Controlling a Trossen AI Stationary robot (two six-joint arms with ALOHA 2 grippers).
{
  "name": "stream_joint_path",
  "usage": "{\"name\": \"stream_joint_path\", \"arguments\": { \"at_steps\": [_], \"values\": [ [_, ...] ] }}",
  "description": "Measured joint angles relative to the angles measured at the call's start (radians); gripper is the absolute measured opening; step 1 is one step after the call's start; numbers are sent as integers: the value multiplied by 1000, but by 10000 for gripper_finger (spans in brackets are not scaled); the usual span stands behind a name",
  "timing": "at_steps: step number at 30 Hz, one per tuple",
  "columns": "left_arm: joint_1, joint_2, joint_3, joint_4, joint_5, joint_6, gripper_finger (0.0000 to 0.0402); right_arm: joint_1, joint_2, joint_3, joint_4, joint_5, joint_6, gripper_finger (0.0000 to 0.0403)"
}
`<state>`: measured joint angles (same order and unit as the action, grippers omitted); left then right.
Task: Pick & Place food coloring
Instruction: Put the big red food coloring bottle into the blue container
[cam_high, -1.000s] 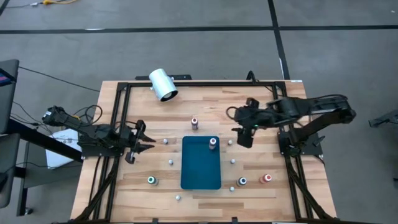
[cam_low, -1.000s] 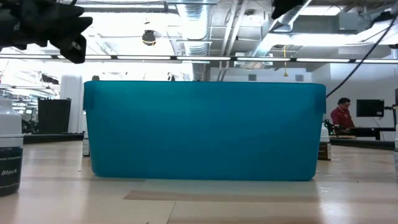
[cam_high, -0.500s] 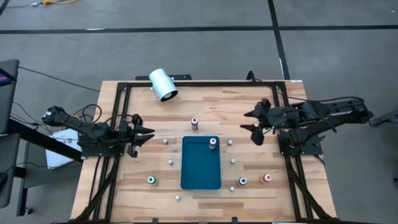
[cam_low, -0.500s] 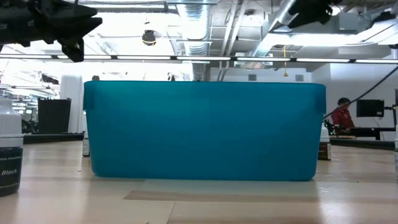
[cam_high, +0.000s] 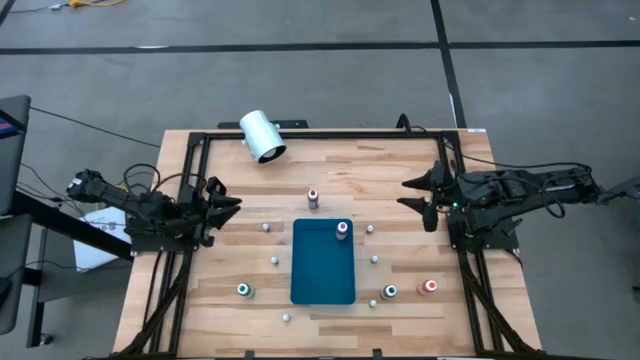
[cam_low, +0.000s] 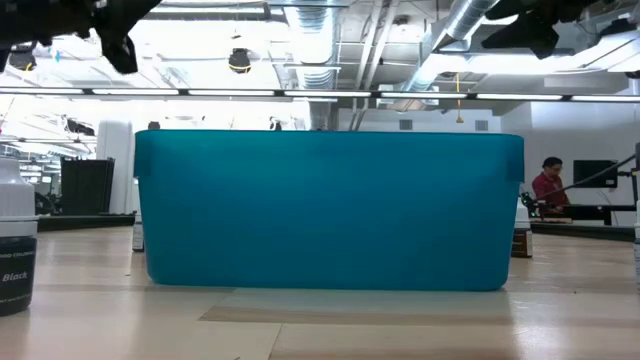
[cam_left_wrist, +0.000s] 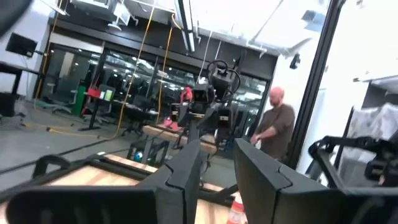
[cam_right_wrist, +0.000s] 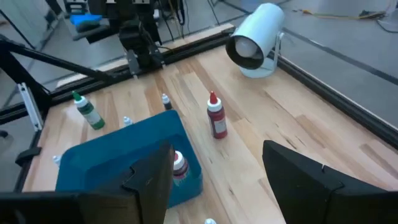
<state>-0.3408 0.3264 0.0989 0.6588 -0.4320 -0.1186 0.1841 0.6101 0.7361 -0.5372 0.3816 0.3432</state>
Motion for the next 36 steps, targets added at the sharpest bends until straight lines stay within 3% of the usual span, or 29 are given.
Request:
{"name": "stream_joint_path", "arguments": {
  "at_steps": [7,14,28,36],
  "values": [
    [25,168,168,-192,1,-1,87,0,-107,-104,98,-18,4,235],
    [139,364,336,-352,24,-70,87,0,-205,-207,178,-43,25,235],
    [461,738,654,-686,415,-133,87,0,-319,-282,180,-42,60,235],
    [573,919,746,-707,569,-185,87,0,-331,-282,178,-41,60,235]
  ]
}}
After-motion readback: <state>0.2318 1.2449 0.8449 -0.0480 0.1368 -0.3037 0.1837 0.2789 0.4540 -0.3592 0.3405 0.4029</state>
